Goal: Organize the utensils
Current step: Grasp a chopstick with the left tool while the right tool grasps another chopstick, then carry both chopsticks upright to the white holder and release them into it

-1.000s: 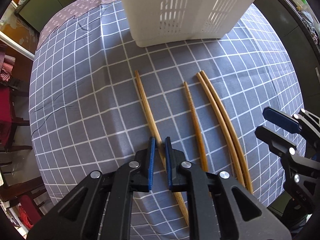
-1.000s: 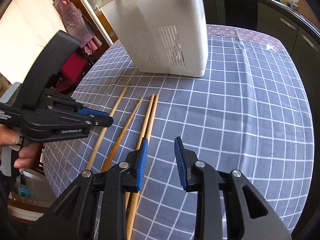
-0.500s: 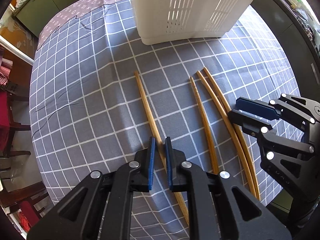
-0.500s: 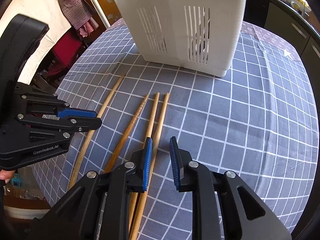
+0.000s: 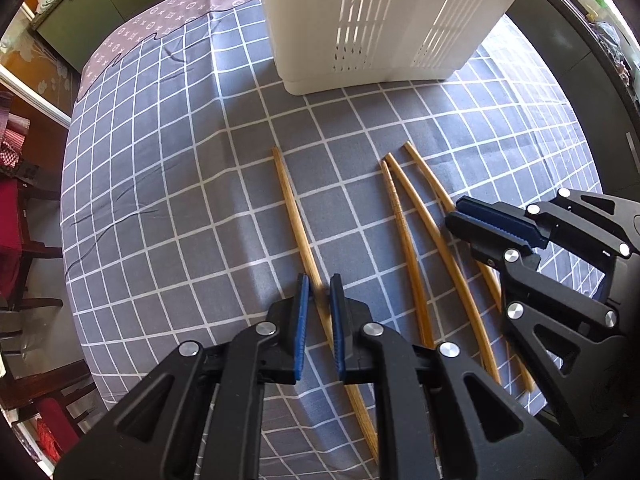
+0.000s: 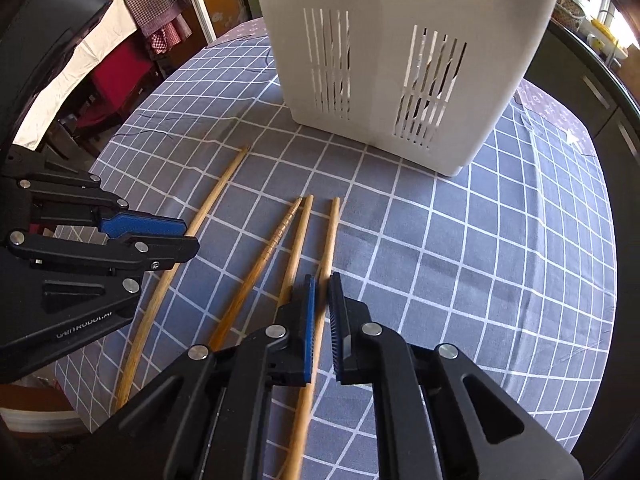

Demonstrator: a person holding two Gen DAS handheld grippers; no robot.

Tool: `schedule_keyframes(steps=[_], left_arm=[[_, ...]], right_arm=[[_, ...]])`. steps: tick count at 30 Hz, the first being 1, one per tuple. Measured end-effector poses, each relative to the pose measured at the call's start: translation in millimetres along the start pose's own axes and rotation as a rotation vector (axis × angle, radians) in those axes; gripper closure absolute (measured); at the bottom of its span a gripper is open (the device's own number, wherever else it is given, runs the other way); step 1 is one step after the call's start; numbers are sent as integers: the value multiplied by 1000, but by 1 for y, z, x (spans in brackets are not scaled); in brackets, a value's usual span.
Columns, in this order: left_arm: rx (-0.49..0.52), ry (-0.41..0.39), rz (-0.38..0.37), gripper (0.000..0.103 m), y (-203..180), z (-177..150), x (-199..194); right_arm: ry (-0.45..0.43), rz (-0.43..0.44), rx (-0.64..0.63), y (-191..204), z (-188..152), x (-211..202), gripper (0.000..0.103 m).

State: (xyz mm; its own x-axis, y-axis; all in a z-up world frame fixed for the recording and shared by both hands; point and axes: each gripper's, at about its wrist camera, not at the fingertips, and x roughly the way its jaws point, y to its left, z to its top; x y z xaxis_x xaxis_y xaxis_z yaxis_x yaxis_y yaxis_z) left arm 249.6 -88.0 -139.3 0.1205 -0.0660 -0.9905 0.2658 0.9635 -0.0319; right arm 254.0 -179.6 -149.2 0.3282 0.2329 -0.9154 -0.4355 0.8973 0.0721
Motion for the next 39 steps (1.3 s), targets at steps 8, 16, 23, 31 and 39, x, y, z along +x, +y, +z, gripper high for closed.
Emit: schedule_keyframes(steps=[8, 16, 23, 31, 39], left_arm=[[-27, -48, -56, 95, 15, -1, -20], [-6, -246, -69, 96, 23, -22, -97], [20, -417, -31, 97, 17, -50, -142], [48, -457, -14, 97, 8, -72, -155], [65, -470, -10, 97, 4, -79, -161]], right_arm=[[-167, 34, 64, -18, -4, -66, 97], [-396, 34, 90, -27, -30, -159, 96], [-464, 15, 93, -27, -56, -190, 96], [-495, 13, 89, -22, -84, -209, 96], [-487, 18, 91, -23, -77, -207, 96]])
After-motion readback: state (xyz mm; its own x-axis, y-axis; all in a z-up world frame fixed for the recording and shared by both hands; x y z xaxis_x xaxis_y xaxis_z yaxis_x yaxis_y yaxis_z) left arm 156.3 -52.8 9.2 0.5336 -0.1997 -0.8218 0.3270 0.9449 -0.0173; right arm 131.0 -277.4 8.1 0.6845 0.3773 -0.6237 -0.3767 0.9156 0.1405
